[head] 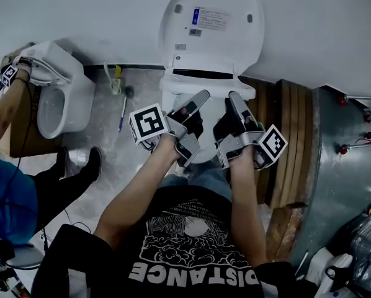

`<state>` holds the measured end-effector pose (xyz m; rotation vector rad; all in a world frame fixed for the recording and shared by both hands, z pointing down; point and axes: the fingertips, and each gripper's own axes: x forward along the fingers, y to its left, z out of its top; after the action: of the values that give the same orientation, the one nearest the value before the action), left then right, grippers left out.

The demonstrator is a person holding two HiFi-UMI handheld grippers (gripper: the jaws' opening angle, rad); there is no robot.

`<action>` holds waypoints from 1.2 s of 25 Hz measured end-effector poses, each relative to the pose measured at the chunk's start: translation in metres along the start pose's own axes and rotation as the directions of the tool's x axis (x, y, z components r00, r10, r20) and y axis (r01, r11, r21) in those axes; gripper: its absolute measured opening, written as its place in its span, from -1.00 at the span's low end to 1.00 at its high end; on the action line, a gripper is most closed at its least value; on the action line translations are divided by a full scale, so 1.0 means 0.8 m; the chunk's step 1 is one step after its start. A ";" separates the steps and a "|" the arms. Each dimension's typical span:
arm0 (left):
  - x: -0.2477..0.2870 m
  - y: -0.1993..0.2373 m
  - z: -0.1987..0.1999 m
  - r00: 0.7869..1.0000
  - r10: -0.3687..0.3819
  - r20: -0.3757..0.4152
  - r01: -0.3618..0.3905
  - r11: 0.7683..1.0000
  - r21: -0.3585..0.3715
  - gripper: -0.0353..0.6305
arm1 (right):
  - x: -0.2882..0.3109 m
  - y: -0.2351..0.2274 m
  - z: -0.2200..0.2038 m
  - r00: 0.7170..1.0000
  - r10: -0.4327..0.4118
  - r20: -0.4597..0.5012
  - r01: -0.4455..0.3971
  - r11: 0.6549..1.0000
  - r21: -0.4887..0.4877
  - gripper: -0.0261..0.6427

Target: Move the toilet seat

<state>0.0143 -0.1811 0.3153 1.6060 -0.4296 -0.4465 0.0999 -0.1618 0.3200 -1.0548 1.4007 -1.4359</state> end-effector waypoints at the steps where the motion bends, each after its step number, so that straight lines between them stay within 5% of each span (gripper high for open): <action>1: 0.005 -0.003 0.005 1.000 -0.008 0.005 0.008 1.000 -0.004 -0.49 | 0.006 0.002 0.003 1.000 0.008 -0.004 -0.008 1.000 0.000 -0.49; 12: 0.043 -0.026 0.048 0.996 -0.057 0.064 0.055 0.998 0.039 -0.51 | 0.057 0.026 0.029 0.995 0.085 -0.055 -0.086 0.996 -0.009 -0.49; 24: 0.120 -0.022 0.108 0.995 -0.035 0.096 0.022 0.990 0.136 -0.53 | 0.137 0.031 0.084 0.987 0.094 -0.131 -0.105 0.991 -0.081 -0.49; 30: 0.116 -0.031 0.114 0.993 -0.036 0.108 0.011 0.973 0.229 -0.74 | 0.142 0.049 0.074 0.976 0.116 -0.185 -0.146 0.977 -0.158 -0.50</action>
<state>0.0458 -0.3049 0.2809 1.8157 -0.5635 -0.5214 0.1246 -0.2877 0.2831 -0.9394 1.7136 -1.3563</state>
